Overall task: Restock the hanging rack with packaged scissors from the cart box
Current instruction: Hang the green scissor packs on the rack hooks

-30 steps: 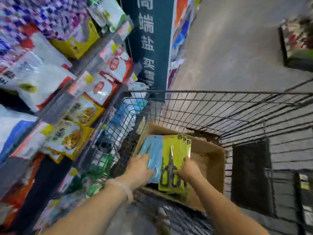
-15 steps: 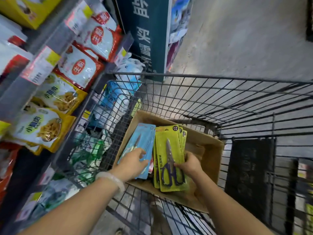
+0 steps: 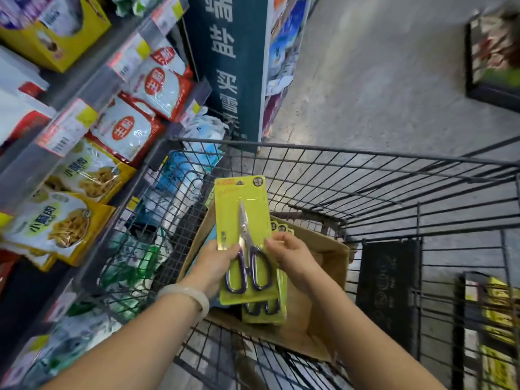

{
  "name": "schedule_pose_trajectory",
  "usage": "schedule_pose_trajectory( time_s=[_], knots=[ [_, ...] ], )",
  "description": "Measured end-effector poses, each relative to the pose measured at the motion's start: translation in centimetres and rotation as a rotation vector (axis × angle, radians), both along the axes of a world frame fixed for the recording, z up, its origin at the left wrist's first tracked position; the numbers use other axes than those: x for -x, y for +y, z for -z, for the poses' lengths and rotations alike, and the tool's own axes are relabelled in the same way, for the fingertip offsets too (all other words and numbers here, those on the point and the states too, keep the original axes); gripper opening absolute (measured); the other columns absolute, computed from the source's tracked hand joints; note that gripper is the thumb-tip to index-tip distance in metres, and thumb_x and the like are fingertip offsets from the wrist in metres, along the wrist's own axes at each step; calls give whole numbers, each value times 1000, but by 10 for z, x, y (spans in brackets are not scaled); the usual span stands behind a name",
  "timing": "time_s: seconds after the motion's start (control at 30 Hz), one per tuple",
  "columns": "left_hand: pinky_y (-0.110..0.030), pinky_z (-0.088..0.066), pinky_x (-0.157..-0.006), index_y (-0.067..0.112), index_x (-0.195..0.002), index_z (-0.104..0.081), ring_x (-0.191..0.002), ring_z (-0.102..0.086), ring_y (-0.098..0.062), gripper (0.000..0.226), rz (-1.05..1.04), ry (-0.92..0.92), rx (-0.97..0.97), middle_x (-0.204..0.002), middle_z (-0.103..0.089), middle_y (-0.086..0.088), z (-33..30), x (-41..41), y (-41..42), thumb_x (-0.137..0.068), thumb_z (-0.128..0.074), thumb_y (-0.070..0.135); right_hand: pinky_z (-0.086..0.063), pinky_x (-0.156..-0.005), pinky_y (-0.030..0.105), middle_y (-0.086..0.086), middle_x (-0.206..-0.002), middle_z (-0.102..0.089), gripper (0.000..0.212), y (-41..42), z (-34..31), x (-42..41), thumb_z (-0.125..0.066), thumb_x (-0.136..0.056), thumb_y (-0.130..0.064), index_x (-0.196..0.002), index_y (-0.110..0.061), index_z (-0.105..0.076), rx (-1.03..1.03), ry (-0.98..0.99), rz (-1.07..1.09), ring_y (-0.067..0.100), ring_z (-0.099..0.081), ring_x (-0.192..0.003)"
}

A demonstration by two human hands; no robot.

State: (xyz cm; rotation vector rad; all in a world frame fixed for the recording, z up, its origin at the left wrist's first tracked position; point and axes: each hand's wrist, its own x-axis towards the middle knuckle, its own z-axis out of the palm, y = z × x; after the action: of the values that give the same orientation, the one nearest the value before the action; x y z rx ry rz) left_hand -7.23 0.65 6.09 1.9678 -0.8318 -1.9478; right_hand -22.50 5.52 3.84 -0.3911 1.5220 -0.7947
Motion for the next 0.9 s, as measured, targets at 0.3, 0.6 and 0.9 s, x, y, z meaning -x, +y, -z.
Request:
schedule_pose_trajectory(
  time_s=[0.3,0.6,0.9],
  knots=[
    [-53,-51,-92,9,-114,-59,-98,-67,-32,21,-184,-126,9,-108,-70,-12,24,-60,-1,-94,-56,15,-51,-92,43,7,-121,-56,72,36,88,-14,-80,-67,-42,-118,-14,-38,-393,518,-323,27,-58,-111],
    [-52,-51,-93,7,-114,-59,-98,-67,-31,25,-238,-81,92,-108,-70,-13,5,-68,10,-90,-62,17,-51,-86,33,10,-113,-65,43,40,82,4,-75,-76,-11,-116,-8,-58,-375,331,-214,23,-61,-93],
    [-48,-54,-88,15,-105,-59,-95,-68,-28,14,-325,34,228,-103,-71,-7,-56,-107,36,-92,-60,19,-55,-73,30,14,-101,-69,33,42,-13,3,-68,-81,-1,-112,-5,-59,-5,189,-36,25,-66,-83]
  ],
)
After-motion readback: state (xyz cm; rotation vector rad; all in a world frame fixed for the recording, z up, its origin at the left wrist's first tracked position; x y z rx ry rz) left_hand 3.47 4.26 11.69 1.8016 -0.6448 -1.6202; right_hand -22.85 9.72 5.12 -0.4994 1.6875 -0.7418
